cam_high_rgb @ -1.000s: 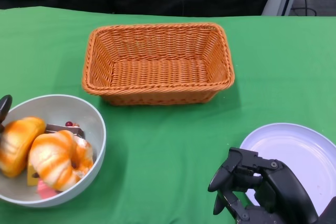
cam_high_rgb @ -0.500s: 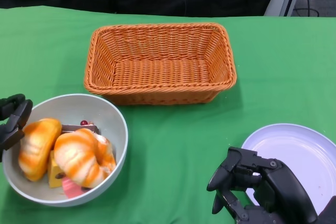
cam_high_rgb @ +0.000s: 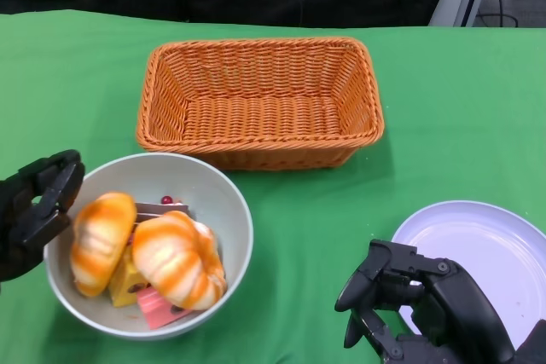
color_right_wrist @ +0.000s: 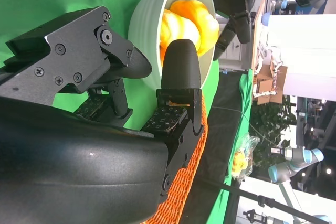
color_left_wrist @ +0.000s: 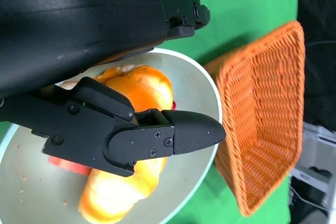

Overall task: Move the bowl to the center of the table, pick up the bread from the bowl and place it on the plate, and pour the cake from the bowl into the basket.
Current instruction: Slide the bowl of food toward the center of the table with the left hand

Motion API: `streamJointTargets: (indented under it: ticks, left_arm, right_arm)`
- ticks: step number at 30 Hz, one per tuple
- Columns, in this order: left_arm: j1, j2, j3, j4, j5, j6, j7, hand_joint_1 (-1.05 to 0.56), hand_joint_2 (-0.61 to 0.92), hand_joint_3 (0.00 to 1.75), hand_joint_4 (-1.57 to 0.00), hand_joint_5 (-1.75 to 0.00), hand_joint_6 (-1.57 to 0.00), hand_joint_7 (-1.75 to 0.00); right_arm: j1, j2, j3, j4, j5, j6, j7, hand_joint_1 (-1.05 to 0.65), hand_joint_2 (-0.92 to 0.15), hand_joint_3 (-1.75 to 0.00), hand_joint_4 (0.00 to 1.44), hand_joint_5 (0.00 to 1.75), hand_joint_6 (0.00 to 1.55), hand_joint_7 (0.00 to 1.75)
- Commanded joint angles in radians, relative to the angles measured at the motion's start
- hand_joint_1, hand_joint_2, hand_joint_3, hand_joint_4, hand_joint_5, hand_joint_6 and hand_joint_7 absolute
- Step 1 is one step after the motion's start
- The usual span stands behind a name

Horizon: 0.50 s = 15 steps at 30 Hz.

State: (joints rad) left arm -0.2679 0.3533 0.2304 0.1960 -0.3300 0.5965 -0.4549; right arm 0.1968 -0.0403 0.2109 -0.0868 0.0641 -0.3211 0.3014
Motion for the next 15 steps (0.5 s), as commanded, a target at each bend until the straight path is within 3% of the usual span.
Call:
streamJointTargets:
  ticks: [1, 15]
  left_arm:
    - [0.038, -0.007, -0.008, -0.087, -0.017, 0.029, 0.013, -0.84, 0.92, 0.58, 0.00, 0.00, 0.00, 0.00]
    - [0.065, -0.060, -0.040, -0.239, -0.031, 0.148, 0.097, -0.83, 0.92, 0.57, 0.00, 0.00, 0.00, 0.00]
  right_arm:
    - [0.003, -0.003, -0.005, 0.002, 0.010, -0.008, -0.002, -0.01, -0.58, -1.09, 0.85, 1.30, 0.79, 1.16]
    - [0.009, -0.001, 0.001, -0.005, -0.004, -0.006, -0.013, -0.01, -0.57, -1.09, 0.87, 1.30, 0.78, 1.18]
